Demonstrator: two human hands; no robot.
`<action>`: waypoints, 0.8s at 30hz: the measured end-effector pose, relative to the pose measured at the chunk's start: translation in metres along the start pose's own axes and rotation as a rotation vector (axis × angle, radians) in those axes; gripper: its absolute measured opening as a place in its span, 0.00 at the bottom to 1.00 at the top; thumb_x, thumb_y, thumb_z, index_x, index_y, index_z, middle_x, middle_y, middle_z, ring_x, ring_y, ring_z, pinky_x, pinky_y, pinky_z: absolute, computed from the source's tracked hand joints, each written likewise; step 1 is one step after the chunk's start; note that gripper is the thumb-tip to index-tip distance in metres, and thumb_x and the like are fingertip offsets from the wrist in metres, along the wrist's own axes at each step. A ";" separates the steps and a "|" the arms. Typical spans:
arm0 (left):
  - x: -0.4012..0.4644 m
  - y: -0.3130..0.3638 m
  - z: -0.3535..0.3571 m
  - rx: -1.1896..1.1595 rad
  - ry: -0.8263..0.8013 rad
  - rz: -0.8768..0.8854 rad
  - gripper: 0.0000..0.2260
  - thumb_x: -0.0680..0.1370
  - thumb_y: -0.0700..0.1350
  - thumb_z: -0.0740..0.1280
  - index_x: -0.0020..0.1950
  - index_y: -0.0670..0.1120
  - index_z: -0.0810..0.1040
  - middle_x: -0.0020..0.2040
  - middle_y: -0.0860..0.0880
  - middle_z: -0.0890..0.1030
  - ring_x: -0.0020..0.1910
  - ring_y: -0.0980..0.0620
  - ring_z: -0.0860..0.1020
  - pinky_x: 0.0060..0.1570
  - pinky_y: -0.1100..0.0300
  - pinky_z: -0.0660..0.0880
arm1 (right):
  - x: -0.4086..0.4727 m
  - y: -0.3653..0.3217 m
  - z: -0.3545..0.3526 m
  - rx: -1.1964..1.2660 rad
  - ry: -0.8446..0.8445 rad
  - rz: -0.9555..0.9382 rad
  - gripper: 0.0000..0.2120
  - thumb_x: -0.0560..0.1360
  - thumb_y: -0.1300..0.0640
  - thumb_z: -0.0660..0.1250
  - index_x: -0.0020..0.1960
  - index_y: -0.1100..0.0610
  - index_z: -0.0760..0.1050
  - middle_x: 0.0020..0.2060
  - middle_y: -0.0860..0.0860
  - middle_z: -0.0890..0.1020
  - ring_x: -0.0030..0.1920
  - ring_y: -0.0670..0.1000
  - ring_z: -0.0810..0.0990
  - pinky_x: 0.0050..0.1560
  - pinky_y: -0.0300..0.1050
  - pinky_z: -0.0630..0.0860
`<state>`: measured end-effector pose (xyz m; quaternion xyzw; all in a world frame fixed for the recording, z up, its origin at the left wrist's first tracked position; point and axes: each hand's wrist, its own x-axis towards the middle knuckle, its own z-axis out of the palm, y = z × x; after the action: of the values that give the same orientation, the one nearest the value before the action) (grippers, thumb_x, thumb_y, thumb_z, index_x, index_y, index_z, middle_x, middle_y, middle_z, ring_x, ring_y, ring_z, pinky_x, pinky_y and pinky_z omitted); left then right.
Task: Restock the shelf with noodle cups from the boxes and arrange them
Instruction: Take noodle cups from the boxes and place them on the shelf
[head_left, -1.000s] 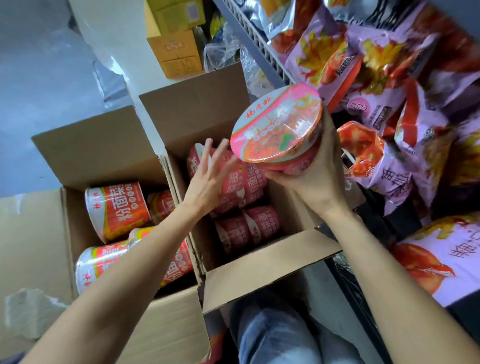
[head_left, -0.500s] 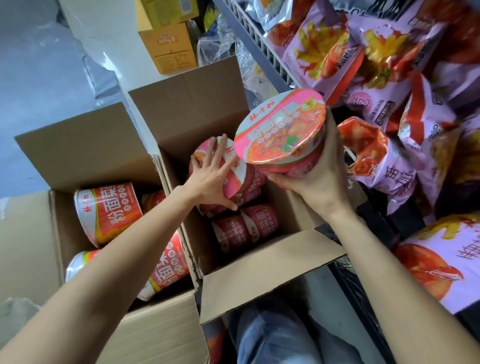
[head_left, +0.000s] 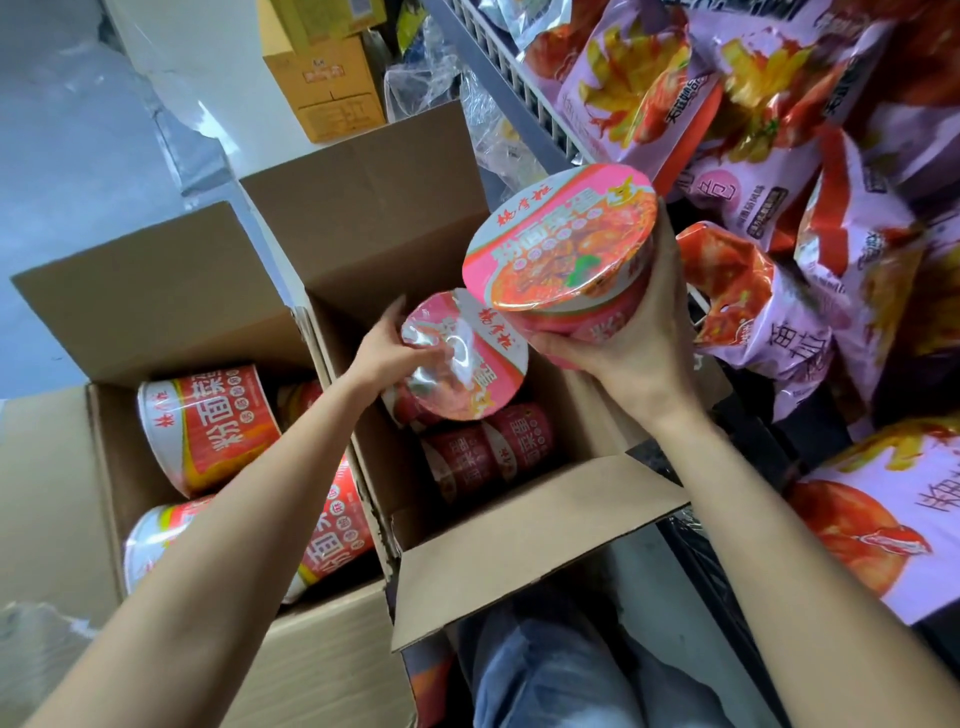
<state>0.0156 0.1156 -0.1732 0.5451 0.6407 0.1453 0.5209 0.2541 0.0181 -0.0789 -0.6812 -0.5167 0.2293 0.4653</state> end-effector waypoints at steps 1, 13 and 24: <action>-0.003 -0.005 0.005 -0.037 -0.064 -0.048 0.38 0.64 0.50 0.80 0.71 0.49 0.69 0.59 0.51 0.79 0.56 0.53 0.79 0.51 0.65 0.75 | 0.001 0.000 0.000 0.003 0.001 -0.003 0.62 0.55 0.39 0.81 0.77 0.59 0.53 0.73 0.55 0.64 0.73 0.53 0.62 0.71 0.53 0.65; -0.072 0.026 0.018 -0.529 -0.116 -0.125 0.22 0.75 0.50 0.70 0.67 0.51 0.70 0.56 0.49 0.82 0.49 0.53 0.83 0.37 0.58 0.80 | -0.015 -0.031 -0.019 0.061 0.005 0.026 0.61 0.54 0.41 0.82 0.77 0.56 0.53 0.74 0.52 0.63 0.74 0.50 0.61 0.73 0.44 0.61; -0.257 0.107 -0.057 -0.884 0.046 0.169 0.30 0.72 0.55 0.71 0.71 0.47 0.68 0.62 0.46 0.80 0.59 0.47 0.79 0.55 0.49 0.78 | -0.115 -0.180 -0.108 0.142 0.278 0.009 0.60 0.55 0.44 0.82 0.77 0.59 0.53 0.73 0.53 0.64 0.73 0.48 0.63 0.73 0.46 0.63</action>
<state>-0.0078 -0.0422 0.0617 0.3175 0.4817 0.4590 0.6756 0.2097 -0.1241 0.1079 -0.6738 -0.4269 0.1710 0.5783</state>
